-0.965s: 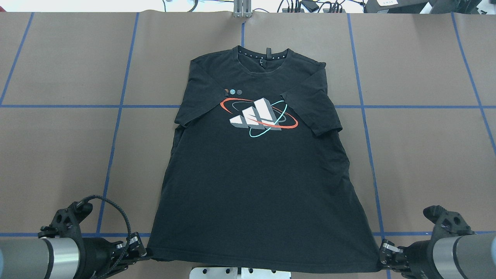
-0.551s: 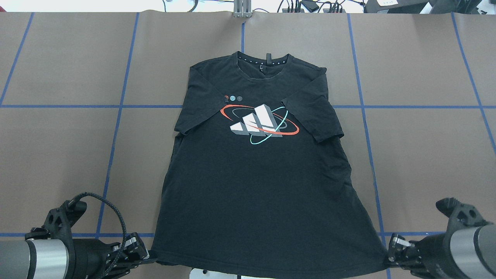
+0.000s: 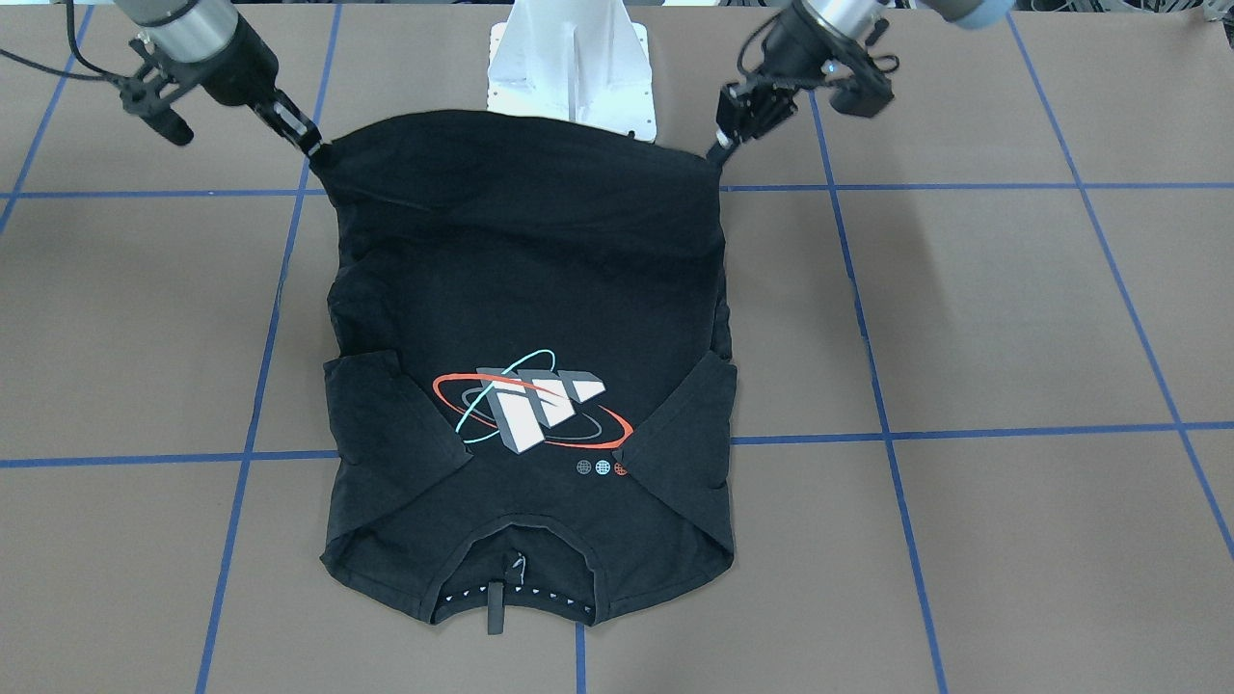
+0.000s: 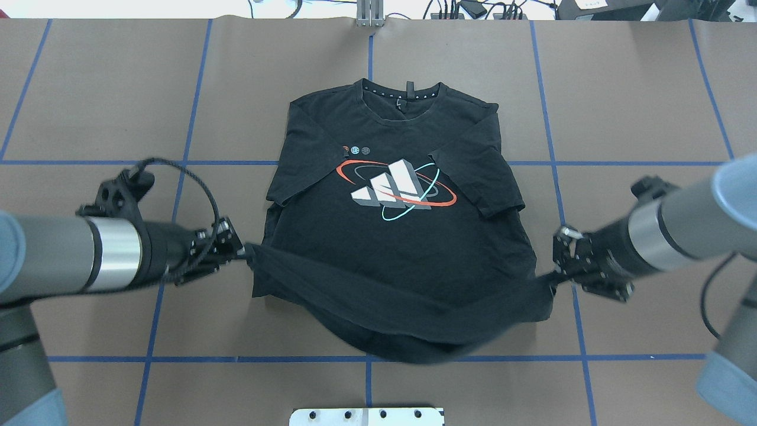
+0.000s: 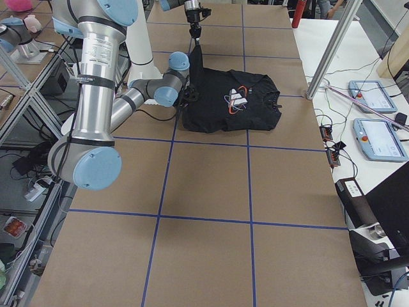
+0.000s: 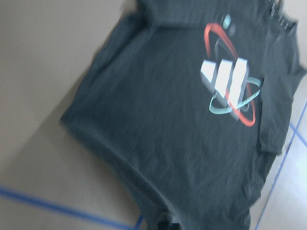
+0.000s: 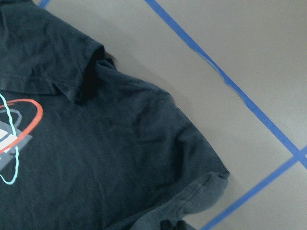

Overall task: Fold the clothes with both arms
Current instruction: 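Grasp both hem corners and lift them with both grippers, then carry the hem with both grippers toward the collar, folding the shirt in half, then open both grippers to release the hem near the collar, then move the right gripper down to the folded shirt's side edge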

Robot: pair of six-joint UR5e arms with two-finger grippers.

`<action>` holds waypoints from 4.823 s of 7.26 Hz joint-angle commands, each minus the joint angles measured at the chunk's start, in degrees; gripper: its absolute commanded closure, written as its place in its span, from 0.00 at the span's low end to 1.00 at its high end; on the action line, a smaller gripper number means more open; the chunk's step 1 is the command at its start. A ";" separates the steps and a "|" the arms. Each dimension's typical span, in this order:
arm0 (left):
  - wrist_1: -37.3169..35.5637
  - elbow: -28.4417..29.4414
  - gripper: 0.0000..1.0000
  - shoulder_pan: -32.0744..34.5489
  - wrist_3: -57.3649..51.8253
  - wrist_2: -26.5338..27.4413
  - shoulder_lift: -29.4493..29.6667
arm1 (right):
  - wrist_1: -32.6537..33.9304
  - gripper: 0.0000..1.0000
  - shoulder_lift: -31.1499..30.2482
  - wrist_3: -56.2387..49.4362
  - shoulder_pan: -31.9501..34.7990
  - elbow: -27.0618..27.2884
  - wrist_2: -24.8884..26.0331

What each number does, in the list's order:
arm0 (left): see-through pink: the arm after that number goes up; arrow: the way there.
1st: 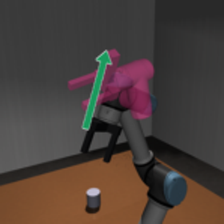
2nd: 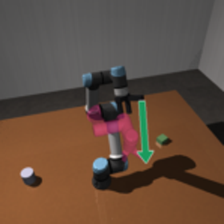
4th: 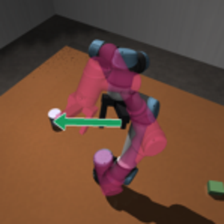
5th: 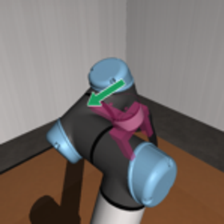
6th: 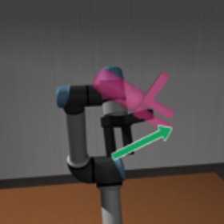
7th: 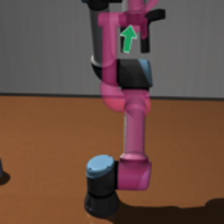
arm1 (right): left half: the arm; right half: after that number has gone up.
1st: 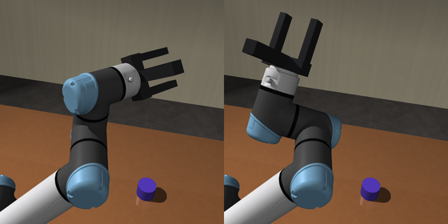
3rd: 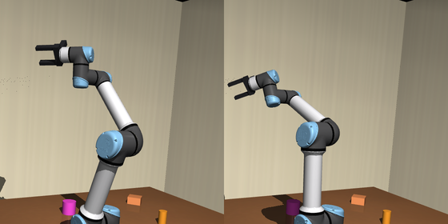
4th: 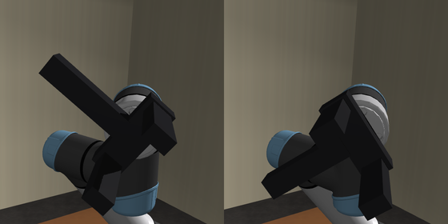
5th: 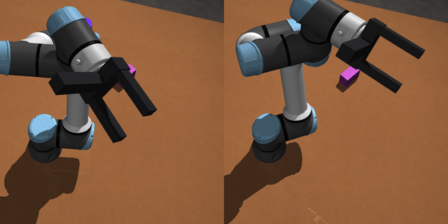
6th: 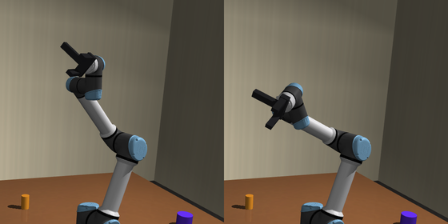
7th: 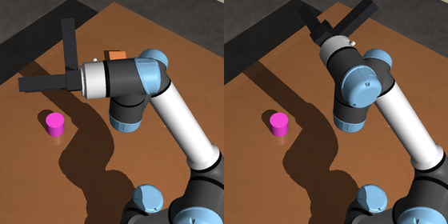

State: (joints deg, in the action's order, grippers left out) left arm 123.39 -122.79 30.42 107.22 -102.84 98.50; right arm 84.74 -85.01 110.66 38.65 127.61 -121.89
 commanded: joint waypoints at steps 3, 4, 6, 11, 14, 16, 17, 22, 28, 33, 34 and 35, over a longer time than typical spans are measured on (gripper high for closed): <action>0.54 11.92 1.00 9.99 -6.41 -2.19 6.76 | 7.72 1.00 13.77 -12.65 11.08 -15.93 -1.24; 0.71 16.91 1.00 10.18 -6.58 -2.11 9.93 | 7.63 1.00 16.08 -16.40 12.66 -20.17 -1.07; 1.59 23.61 1.00 11.93 -8.77 -1.93 13.80 | 7.37 1.00 24.05 -18.90 14.78 -30.52 -0.81; 8.54 37.43 1.00 14.05 -10.45 -1.49 20.59 | 2.03 1.00 35.26 -24.70 16.20 -51.30 0.86; 14.15 43.67 1.00 14.31 -10.54 0.44 21.73 | -0.88 1.00 37.20 -24.79 15.93 -55.89 1.65; 14.16 44.56 1.00 14.40 -11.24 0.53 21.82 | -2.03 0.94 37.46 -24.79 15.76 -56.95 2.71; 14.16 44.74 0.86 14.40 -11.33 0.53 21.82 | -2.03 0.65 37.55 -24.79 15.76 -57.03 2.71; 16.70 45.97 0.46 17.37 -14.31 -0.08 22.44 | -2.12 0.22 37.99 -23.30 15.76 -54.77 2.54; 15.13 42.28 0.43 18.36 -14.32 -4.39 22.62 | -3.86 0.23 13.49 1.12 -0.71 -21.44 14.70; 14.78 42.10 0.43 18.36 -14.23 -4.21 22.70 | -13.11 0.32 7.23 1.49 -4.19 -22.32 17.56; 14.78 41.84 0.43 18.36 -14.23 -4.21 22.53 | -13.11 0.35 7.32 1.49 -4.19 -22.49 17.48; 14.78 41.75 0.43 18.44 -14.23 -4.21 22.44 | -13.20 0.40 7.32 1.49 -4.28 -22.58 17.48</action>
State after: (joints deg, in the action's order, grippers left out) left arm 138.17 -80.88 48.81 92.99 -107.06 121.06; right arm 71.63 -77.67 112.14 34.51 105.18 -104.41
